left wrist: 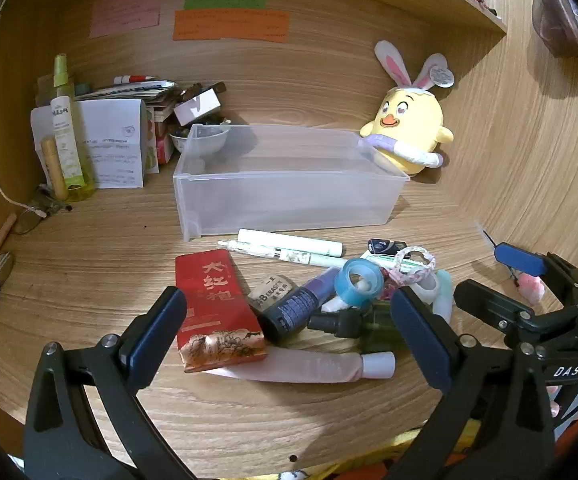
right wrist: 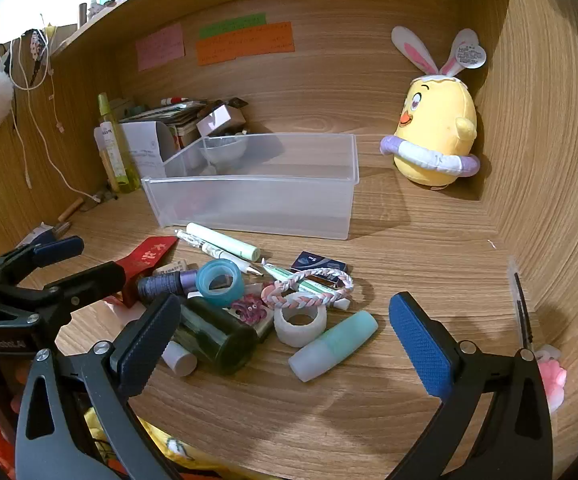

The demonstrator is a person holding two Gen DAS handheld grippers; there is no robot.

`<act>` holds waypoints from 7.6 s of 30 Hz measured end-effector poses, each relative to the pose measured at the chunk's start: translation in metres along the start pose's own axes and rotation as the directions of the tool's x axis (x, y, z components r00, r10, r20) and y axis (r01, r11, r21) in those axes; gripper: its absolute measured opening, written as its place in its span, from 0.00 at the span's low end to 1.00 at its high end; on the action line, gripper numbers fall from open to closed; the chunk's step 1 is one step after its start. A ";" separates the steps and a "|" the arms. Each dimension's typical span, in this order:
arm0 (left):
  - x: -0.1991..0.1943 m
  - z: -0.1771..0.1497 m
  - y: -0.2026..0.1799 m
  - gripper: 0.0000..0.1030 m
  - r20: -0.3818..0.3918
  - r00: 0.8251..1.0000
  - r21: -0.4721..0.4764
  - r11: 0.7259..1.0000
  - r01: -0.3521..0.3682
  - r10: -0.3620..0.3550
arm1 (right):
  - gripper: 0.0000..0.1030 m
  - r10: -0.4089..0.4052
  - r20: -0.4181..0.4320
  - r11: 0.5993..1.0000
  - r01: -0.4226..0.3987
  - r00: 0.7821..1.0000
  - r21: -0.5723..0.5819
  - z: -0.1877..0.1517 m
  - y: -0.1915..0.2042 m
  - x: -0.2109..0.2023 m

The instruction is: Organize objects

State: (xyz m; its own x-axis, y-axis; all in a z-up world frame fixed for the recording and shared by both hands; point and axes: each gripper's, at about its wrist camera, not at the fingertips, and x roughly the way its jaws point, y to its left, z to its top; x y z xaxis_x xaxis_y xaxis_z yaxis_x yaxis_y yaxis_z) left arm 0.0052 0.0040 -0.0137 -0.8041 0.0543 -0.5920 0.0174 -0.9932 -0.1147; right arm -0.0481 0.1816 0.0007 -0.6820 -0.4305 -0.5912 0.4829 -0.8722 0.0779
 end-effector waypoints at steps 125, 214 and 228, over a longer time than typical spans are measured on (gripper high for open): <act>-0.006 -0.001 0.096 0.54 -0.014 0.976 -0.170 0.962 -0.215 0.216 | 0.22 -0.093 -0.044 0.991 0.097 0.995 0.087 -0.003 -0.069 0.017; 0.012 -0.030 -0.013 0.95 -0.208 0.978 0.197 0.979 0.056 -0.014 | 0.71 0.190 -0.168 0.962 -0.218 0.967 -0.163 -0.001 0.019 0.027; 0.057 -0.035 -0.050 0.95 -0.269 0.960 0.348 0.922 0.169 -0.074 | 0.42 0.264 -0.270 0.932 -0.316 0.926 -0.175 -0.005 0.015 0.046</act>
State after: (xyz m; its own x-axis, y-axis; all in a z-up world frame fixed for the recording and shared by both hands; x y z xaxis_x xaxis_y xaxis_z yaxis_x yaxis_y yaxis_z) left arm -0.0207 0.0605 -0.0694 -0.6132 0.1531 -0.7749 -0.3267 -0.9424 0.0724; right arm -0.0692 0.1495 -0.0298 -0.3562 -0.5661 -0.7434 0.7621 -0.6363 0.1194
